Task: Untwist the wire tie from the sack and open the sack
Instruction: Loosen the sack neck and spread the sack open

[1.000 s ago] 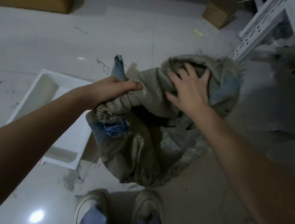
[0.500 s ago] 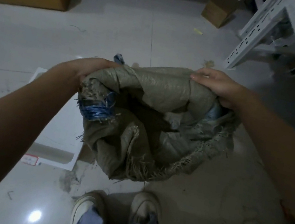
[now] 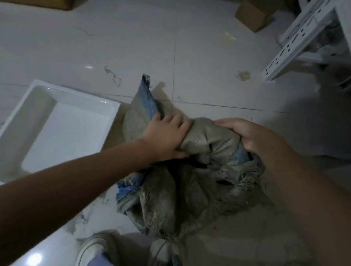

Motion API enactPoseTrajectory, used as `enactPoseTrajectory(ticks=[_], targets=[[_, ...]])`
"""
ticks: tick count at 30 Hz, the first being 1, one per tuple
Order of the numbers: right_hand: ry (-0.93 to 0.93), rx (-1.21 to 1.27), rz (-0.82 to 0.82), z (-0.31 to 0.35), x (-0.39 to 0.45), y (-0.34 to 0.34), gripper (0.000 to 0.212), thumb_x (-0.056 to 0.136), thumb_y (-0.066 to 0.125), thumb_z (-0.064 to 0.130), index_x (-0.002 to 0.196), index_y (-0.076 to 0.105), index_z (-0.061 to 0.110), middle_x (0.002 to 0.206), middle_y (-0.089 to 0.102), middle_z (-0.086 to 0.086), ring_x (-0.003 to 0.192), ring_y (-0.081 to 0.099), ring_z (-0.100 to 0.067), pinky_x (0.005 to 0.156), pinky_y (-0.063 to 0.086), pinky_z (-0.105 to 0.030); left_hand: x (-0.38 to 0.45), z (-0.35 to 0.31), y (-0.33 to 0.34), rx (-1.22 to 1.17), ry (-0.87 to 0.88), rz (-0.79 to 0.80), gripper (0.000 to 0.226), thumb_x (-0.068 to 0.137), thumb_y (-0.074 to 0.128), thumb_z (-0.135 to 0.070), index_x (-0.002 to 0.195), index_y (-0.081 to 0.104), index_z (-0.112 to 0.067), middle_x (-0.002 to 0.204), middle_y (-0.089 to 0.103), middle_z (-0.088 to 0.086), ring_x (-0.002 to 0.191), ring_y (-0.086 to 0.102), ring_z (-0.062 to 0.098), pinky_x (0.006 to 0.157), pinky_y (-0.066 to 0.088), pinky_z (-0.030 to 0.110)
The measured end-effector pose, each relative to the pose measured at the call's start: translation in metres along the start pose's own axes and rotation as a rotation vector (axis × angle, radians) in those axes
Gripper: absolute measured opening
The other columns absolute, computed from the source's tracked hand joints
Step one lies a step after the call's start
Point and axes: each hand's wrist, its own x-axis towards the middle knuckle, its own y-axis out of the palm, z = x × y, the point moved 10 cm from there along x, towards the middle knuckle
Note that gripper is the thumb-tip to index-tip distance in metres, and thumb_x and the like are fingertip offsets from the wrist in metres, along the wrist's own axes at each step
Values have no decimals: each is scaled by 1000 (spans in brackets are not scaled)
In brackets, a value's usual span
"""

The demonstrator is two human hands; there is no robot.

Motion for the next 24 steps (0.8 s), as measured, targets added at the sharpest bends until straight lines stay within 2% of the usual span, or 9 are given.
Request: enactPoseTrajectory(ticks=[3, 6, 8, 12, 15, 17, 19, 21, 24], targets=[[-66, -154, -229, 23, -19, -26, 21, 94, 51, 18, 94, 64, 2, 96, 65, -18, 81, 62, -26, 69, 49, -29, 11, 14, -5, -147, -119, -102, 46, 94, 43, -35, 128, 44, -4, 126, 48, 18, 109, 55, 36, 82, 45, 41], [-413, -655, -855, 76, -86, -50, 36, 87, 56, 28, 108, 59, -2, 112, 61, -22, 102, 58, -33, 77, 43, -32, 17, 25, -16, -259, -186, -143, 34, 93, 43, -20, 120, 48, 0, 120, 54, 23, 100, 59, 41, 78, 50, 47], [-589, -863, -1044, 81, -138, -11, 54, 81, 59, 43, 119, 52, 4, 119, 55, -15, 109, 52, -31, 83, 42, -35, 17, 33, -24, -287, -224, -170, 35, 92, 42, -17, 125, 46, -5, 115, 60, 22, 97, 61, 41, 75, 52, 47], [-227, -1027, -896, -1, -109, 40, 106, 71, 64, 60, 147, 12, 7, 148, 26, -18, 137, 27, -37, 103, 34, -52, 14, 39, -42, -323, -267, -165, 33, 89, 45, -17, 120, 55, -11, 110, 65, 20, 98, 63, 37, 76, 52, 41], [-89, -1033, -885, -30, -67, 13, 113, 74, 68, 53, 150, -3, 10, 157, 9, -18, 146, 8, -39, 110, 21, -62, 12, 46, -38, -475, -266, -40, 35, 87, 52, -20, 120, 61, -12, 118, 66, 16, 103, 63, 31, 83, 51, 36], [-75, -1012, -921, -29, -52, -14, 102, 77, 69, 44, 149, 7, 11, 155, 18, -16, 144, 14, -38, 110, 22, -62, 7, 53, -33, -559, -256, 55, 37, 87, 56, -19, 121, 62, -8, 122, 64, 14, 109, 61, 28, 92, 47, 33], [-73, -1072, -937, -26, -42, -33, 76, 81, 67, 32, 143, 27, 14, 146, 37, -15, 137, 30, -37, 110, 23, -61, 2, 65, -26, -664, -260, 136, 34, 86, 60, -18, 116, 65, -4, 116, 66, 15, 108, 61, 27, 96, 47, 32], [-157, -1012, -879, -22, -32, -46, 49, 84, 62, 19, 129, 43, 13, 131, 53, -15, 122, 48, -36, 106, 32, -55, -6, 82, -14, -839, -303, 215, 24, 87, 61, -18, 104, 68, -2, 97, 68, 12, 90, 64, 23, 80, 53, 28], [-272, -478, -665, -23, -28, -60, 30, 87, 55, 6, 117, 55, 7, 111, 61, -14, 101, 58, -29, 84, 46, -35, -18, 106, 12, -1282, -465, 300, 13, 91, 55, -14, 90, 65, -5, 86, 68, 7, 63, 71, 12, 56, 57, 16]])
